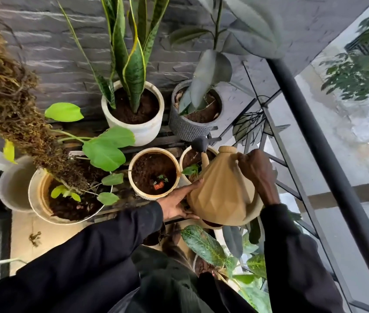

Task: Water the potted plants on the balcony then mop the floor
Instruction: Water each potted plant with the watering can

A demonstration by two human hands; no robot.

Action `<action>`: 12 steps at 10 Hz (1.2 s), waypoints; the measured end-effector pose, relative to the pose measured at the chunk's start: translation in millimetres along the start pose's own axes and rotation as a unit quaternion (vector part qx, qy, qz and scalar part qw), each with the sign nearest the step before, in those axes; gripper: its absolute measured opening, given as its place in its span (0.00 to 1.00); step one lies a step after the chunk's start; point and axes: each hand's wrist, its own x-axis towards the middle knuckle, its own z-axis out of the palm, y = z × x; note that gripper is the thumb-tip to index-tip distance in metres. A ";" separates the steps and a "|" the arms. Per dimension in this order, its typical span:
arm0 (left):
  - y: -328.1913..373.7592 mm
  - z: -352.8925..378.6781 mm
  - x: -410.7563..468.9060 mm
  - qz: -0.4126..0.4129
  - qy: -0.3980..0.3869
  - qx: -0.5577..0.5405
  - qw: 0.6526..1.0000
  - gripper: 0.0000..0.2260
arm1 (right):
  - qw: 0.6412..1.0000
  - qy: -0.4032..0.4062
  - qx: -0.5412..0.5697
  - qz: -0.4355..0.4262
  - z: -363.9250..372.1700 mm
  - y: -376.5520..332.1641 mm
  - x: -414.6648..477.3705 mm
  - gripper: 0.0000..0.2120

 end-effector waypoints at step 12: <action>-5.8 67.1 20.7 0.070 0.057 -0.002 0.996 0.39 | 0.990 0.013 0.137 0.013 2.8 108.0 61.1 0.26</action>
